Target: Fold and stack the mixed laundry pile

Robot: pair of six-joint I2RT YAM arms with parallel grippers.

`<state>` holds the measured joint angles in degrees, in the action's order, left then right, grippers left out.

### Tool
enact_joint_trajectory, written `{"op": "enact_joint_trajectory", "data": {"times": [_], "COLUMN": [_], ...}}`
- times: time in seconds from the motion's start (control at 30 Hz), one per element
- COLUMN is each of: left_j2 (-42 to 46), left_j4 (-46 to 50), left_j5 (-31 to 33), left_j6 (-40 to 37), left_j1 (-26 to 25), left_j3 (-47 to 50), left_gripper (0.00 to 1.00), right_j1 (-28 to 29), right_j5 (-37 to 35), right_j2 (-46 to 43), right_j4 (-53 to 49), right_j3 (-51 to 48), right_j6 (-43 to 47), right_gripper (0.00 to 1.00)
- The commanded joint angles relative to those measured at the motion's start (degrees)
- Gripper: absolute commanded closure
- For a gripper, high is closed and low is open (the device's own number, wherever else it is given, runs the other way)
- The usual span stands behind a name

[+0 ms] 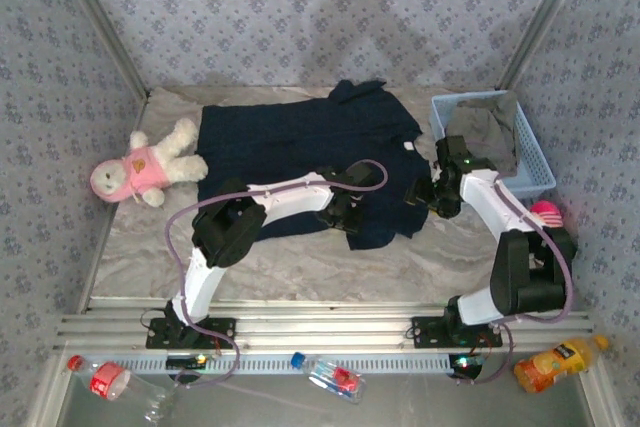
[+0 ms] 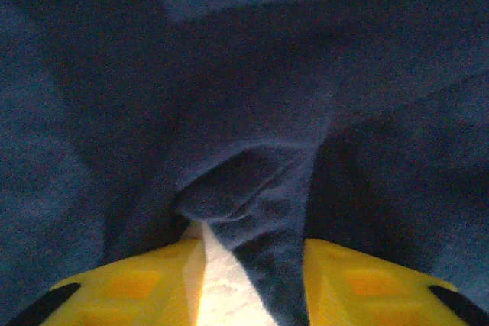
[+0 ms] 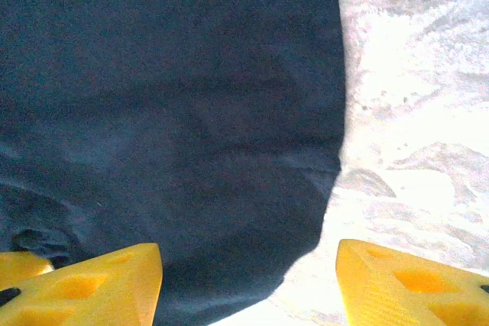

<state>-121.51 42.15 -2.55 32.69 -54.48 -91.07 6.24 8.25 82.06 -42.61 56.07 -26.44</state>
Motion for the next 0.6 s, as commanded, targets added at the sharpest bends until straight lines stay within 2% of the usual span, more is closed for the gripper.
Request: {"op": "enact_joint_trajectory", "data": {"times": [0.0,0.07,0.17,0.27,0.37,0.47,0.57], "left_j2": [5.95,9.47,13.2,13.76,12.46,10.3,7.43], "left_j4": [7.56,7.51,6.48,5.21,4.23,5.18,5.48], "left_j5": [0.64,1.85,2.41,1.69,-1.05,1.92,4.31], "left_j6": [0.16,0.74,1.1,-1.73,-6.91,-13.91,-17.69], "left_j1": [0.52,0.84,2.17,2.21,0.07,-3.87,-6.74], "left_j3": [0.25,0.99,1.85,1.56,1.19,1.41,1.93], "left_gripper": [0.51,0.46,0.45,0.46,0.46,0.46,0.47], "right_j1": [2.66,3.91,6.17,7.87,8.05,8.23,8.17], "right_j5": [-6.52,-6.13,-3.73,-3.07,1.13,0.82,1.77], "right_j2": [-5.69,-9.12,-13.01,-14.42,-14.48,-13.77,-10.99], "right_j4": [-3.18,-3.2,-2.67,-1.73,2.85,7.19,10.7], "right_j3": [-1.48,-3.78,-7.84,-12.29,-16.49,-18.74,-19.94], "right_j6": [0.9,-0.53,-2.46,-4.0,-4.45,-4.75,-4.83], "right_gripper": [0.39,0.44,0.54,0.53,0.51,0.51,0.52]}}
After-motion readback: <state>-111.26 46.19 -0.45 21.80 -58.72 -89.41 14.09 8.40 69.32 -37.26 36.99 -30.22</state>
